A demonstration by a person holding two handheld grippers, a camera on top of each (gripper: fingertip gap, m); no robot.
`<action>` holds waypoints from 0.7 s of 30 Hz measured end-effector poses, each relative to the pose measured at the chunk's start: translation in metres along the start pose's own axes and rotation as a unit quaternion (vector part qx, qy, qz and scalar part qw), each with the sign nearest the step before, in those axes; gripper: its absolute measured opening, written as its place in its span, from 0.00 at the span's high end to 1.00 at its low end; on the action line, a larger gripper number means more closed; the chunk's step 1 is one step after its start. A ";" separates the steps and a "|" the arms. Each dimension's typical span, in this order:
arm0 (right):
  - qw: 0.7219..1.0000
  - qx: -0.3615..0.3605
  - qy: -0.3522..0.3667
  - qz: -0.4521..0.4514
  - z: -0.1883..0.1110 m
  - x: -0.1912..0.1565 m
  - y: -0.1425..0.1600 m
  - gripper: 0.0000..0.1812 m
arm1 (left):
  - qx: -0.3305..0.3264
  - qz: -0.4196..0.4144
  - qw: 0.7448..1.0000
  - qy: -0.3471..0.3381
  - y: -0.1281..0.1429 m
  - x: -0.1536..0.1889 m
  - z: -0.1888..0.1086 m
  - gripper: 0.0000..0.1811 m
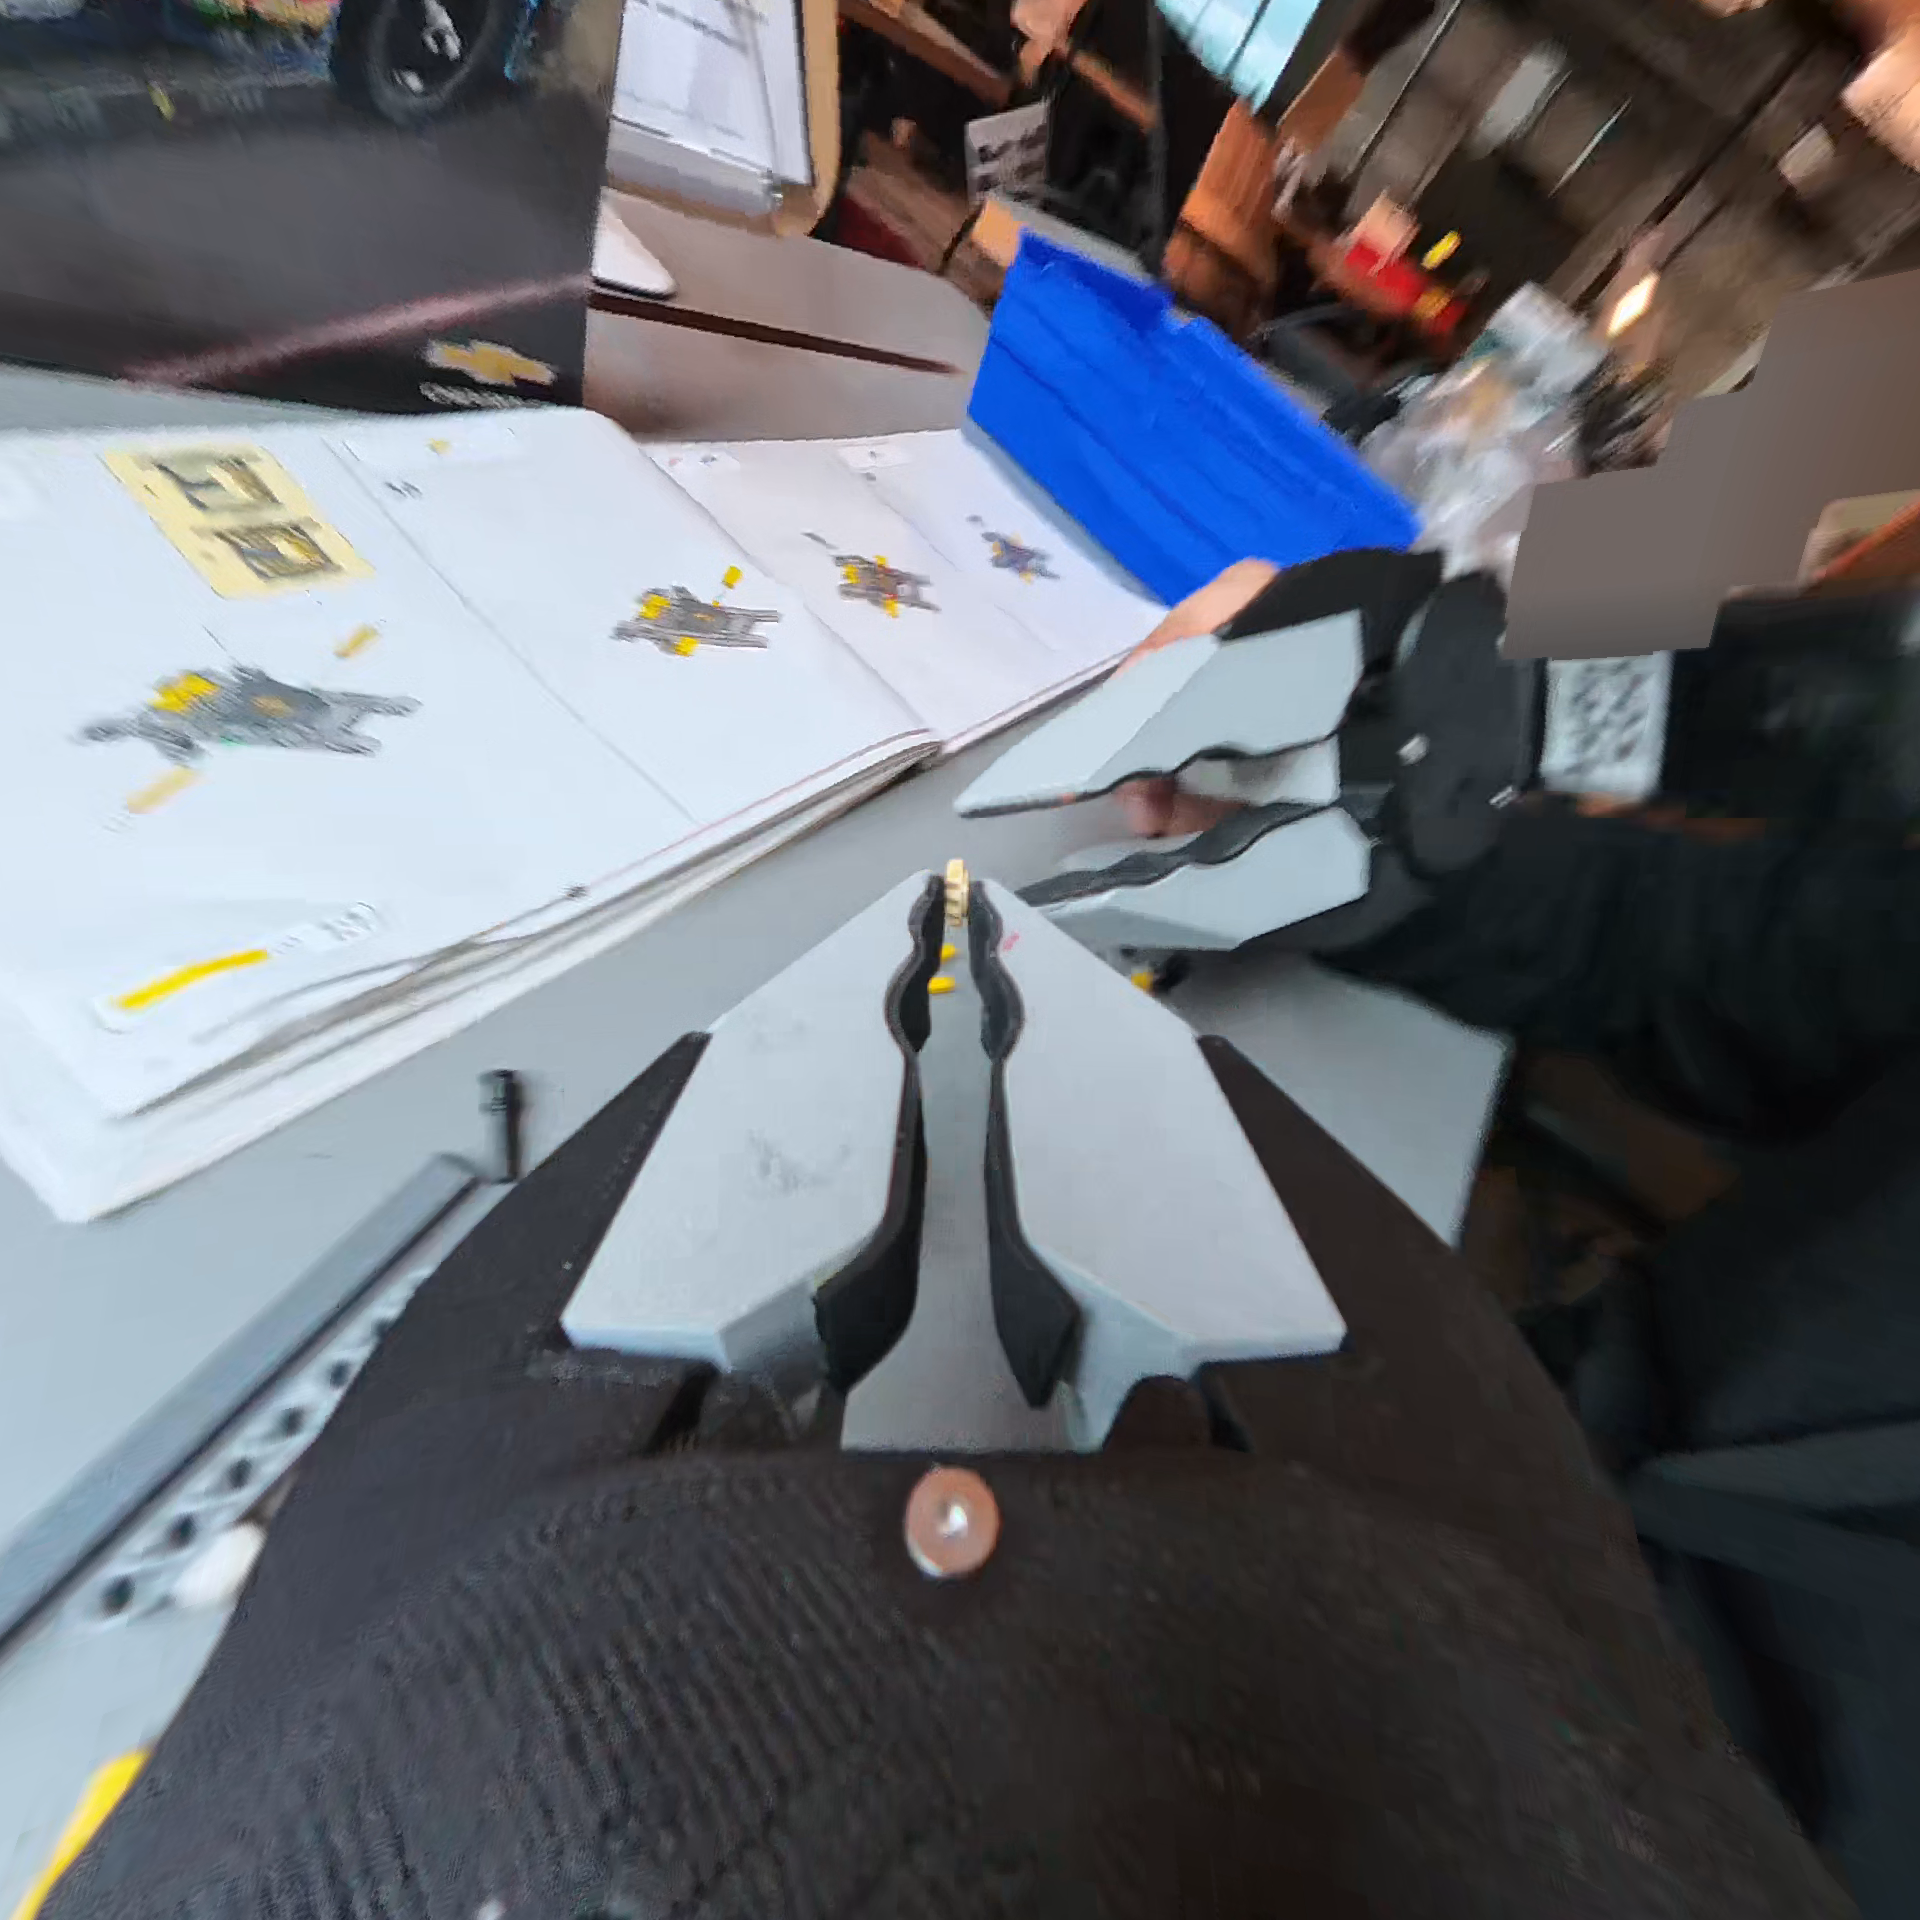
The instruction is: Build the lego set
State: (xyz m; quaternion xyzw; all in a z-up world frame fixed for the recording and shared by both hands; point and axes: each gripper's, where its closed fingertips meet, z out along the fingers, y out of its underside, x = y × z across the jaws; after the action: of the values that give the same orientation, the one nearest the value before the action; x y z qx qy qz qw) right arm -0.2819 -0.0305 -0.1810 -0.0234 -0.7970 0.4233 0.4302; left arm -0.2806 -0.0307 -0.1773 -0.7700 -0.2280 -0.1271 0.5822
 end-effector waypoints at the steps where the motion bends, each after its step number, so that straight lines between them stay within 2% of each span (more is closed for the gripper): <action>1: 1.000 -0.003 0.011 -0.013 0.000 0.000 -0.001 0.91 | 0.005 -0.040 0.999 0.027 -0.001 0.004 0.001 0.99; 5: 0.994 -0.004 0.062 -0.095 -0.005 0.002 -0.011 0.91 | 0.022 -0.193 0.974 0.116 -0.001 0.013 0.002 0.99; 7: 0.987 -0.004 0.079 -0.139 -0.007 0.000 -0.015 0.92 | 0.028 -0.241 0.959 0.149 -0.001 0.015 0.001 0.99; 10: 0.977 -0.014 0.093 -0.190 -0.007 -0.004 -0.016 0.98 | 0.034 -0.284 0.942 0.175 -0.001 0.015 0.000 0.99; 17: 0.931 -0.033 0.161 -0.327 -0.008 -0.004 -0.021 1.00 | 0.054 -0.387 0.890 0.237 -0.004 0.017 -0.003 0.99; 21: 0.925 -0.042 0.157 -0.342 -0.006 -0.006 -0.019 1.00 | 0.055 -0.398 0.885 0.238 -0.001 0.015 -0.003 0.99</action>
State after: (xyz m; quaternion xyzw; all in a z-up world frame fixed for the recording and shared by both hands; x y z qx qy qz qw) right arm -0.2673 -0.0408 -0.1705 0.1663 -0.6956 0.2076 0.6674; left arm -0.2678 -0.0299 -0.1685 -0.5286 -0.3763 -0.5144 0.5607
